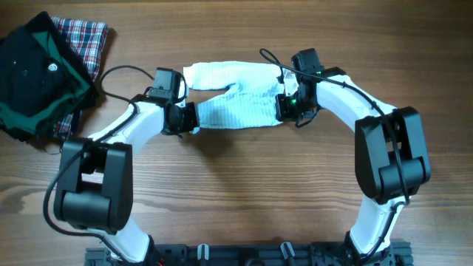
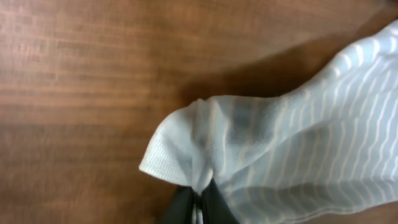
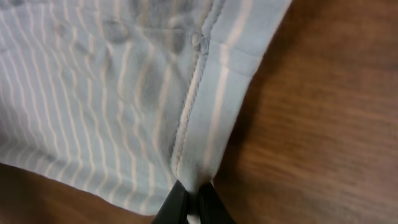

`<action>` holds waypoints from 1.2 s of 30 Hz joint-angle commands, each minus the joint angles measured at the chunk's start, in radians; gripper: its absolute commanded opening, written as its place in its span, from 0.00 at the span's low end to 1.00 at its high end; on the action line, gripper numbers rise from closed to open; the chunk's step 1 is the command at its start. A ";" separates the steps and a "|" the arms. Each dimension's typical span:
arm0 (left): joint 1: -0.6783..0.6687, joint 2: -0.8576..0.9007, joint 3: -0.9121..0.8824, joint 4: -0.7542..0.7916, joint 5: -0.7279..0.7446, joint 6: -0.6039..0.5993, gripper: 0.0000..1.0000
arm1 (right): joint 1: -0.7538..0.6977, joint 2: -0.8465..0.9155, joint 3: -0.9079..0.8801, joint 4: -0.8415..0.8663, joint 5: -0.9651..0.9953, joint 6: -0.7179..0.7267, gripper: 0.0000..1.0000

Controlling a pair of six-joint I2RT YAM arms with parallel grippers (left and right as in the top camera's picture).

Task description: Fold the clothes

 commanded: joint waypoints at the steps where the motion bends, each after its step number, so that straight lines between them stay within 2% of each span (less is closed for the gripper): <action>1: -0.007 -0.091 -0.016 -0.035 -0.002 0.002 0.04 | -0.002 -0.082 -0.009 -0.027 0.001 0.017 0.04; 8: -0.007 -0.178 -0.016 -0.117 -0.003 0.002 0.04 | -0.002 -0.192 -0.009 -0.122 0.002 0.043 0.04; 22: -0.008 -0.205 -0.016 -0.198 -0.021 0.011 0.04 | -0.002 -0.205 -0.009 -0.234 0.005 0.095 0.04; 26: -0.008 -0.205 -0.016 -0.129 -0.041 0.029 0.04 | -0.002 -0.205 -0.009 -0.195 0.010 0.127 0.04; 36: -0.008 -0.203 -0.016 0.190 -0.105 0.029 0.04 | -0.002 -0.205 -0.009 -0.018 0.050 0.188 0.04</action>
